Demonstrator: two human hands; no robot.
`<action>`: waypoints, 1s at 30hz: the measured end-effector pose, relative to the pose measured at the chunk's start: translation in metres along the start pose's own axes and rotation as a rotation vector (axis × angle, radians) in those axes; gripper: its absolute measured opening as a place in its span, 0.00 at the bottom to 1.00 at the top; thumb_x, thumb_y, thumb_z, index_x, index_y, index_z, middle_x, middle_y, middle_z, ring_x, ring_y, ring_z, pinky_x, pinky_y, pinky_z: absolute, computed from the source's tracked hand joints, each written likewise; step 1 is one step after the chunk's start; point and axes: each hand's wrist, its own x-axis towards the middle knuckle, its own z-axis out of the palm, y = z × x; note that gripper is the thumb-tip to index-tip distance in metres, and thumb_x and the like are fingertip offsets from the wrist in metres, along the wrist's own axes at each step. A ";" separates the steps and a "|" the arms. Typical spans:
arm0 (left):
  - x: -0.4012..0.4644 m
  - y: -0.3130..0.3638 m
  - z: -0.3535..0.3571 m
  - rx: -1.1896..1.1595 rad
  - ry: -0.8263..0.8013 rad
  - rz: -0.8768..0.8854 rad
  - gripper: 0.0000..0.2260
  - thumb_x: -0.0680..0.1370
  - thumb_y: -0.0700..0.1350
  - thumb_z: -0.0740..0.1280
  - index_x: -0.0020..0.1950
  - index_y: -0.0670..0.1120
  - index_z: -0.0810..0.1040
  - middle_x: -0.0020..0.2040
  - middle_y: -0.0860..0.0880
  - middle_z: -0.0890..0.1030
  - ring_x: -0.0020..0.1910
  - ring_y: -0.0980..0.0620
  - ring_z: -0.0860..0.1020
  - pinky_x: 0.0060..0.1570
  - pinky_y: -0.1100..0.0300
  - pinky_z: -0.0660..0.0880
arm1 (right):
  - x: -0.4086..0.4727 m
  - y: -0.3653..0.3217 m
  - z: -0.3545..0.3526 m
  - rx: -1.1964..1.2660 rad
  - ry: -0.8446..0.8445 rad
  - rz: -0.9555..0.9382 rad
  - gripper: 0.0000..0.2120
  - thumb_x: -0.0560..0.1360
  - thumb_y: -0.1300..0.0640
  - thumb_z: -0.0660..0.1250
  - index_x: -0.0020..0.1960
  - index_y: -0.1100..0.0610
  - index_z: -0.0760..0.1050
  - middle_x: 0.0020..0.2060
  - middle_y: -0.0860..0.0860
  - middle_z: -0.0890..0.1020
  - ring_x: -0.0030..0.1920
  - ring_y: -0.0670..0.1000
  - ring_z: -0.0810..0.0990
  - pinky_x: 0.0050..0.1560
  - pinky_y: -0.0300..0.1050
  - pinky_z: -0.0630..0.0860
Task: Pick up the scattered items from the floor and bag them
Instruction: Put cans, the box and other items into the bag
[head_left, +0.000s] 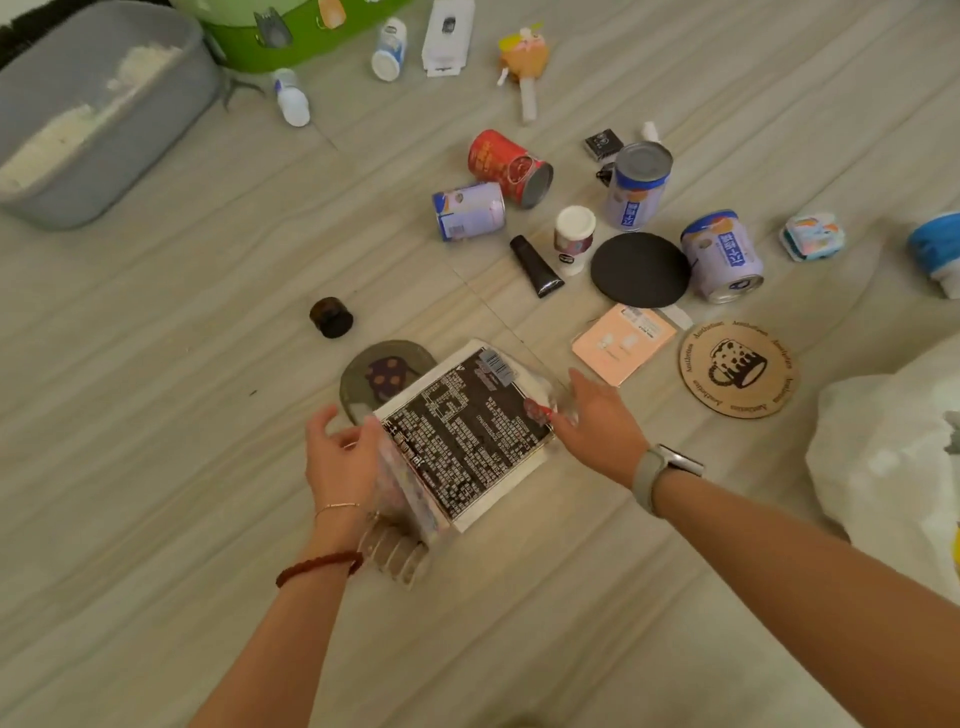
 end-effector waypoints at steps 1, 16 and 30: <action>-0.002 0.001 0.000 -0.009 -0.110 0.051 0.17 0.76 0.45 0.65 0.64 0.46 0.68 0.55 0.46 0.77 0.58 0.47 0.75 0.56 0.56 0.72 | 0.007 -0.005 0.007 0.003 -0.001 0.041 0.20 0.76 0.49 0.60 0.61 0.62 0.66 0.59 0.60 0.73 0.62 0.62 0.68 0.60 0.58 0.70; -0.012 -0.051 0.047 0.806 -0.690 1.126 0.13 0.60 0.40 0.73 0.44 0.44 0.83 0.51 0.43 0.84 0.54 0.31 0.77 0.44 0.37 0.74 | -0.013 -0.003 -0.015 -0.535 0.190 -0.175 0.34 0.74 0.39 0.59 0.72 0.56 0.55 0.70 0.57 0.63 0.71 0.58 0.61 0.71 0.57 0.56; -0.010 -0.075 -0.039 0.897 -0.743 0.552 0.44 0.58 0.70 0.58 0.70 0.50 0.64 0.75 0.48 0.55 0.75 0.45 0.46 0.73 0.50 0.49 | 0.019 -0.030 0.013 -0.604 -0.100 -0.308 0.38 0.66 0.40 0.70 0.67 0.57 0.60 0.61 0.55 0.74 0.62 0.56 0.71 0.63 0.54 0.66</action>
